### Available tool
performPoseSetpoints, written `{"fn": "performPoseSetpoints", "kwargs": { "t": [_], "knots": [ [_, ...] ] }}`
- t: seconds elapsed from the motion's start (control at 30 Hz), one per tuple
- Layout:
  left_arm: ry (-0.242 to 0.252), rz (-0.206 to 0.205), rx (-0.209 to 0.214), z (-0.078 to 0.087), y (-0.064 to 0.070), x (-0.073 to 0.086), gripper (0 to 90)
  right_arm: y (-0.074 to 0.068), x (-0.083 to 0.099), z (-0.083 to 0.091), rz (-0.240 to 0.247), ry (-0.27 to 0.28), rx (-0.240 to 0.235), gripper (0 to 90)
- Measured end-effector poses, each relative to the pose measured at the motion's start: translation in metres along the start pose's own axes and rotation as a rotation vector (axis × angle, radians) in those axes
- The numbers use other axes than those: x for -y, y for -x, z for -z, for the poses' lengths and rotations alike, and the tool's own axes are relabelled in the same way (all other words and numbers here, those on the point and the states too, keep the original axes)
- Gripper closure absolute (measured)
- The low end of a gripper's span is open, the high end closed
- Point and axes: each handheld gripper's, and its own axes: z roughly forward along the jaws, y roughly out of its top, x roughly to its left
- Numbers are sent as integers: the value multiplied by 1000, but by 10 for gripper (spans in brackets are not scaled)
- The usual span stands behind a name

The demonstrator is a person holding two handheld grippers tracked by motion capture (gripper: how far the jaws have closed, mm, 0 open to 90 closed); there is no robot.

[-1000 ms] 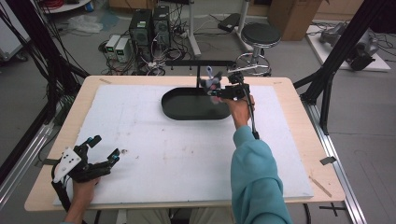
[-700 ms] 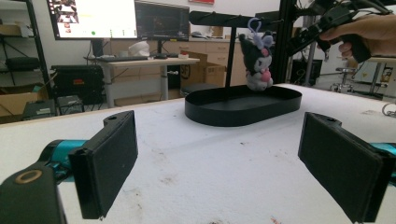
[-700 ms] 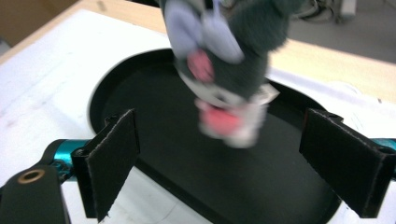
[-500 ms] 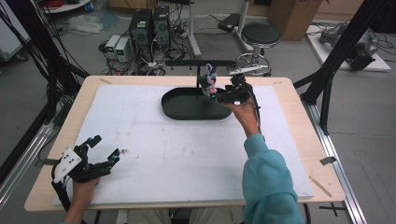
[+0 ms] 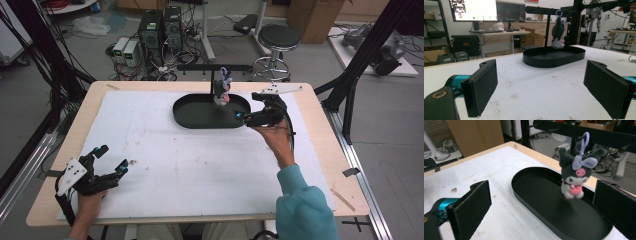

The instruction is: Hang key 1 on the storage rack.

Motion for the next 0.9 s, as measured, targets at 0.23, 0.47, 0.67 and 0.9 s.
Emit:
{"fn": "performPoseSetpoints", "kwargs": {
  "t": [0.23, 0.47, 0.67, 0.9],
  "knots": [
    [1, -1, -2, 0, 0, 0, 124, -12, 12, 19, 21, 37, -36, 6],
    [1, 0, -2, 0, 0, 0, 124, -26, 28, 33, 51, 79, -42, 6],
    [0, 0, -1, 0, 0, 0, 124, -35, 50, 44, 125, 141, -26, 6],
    [1, 0, -2, 0, 0, 0, 124, -34, 71, 52, 92, 161, 18, 6]
  ]
}}
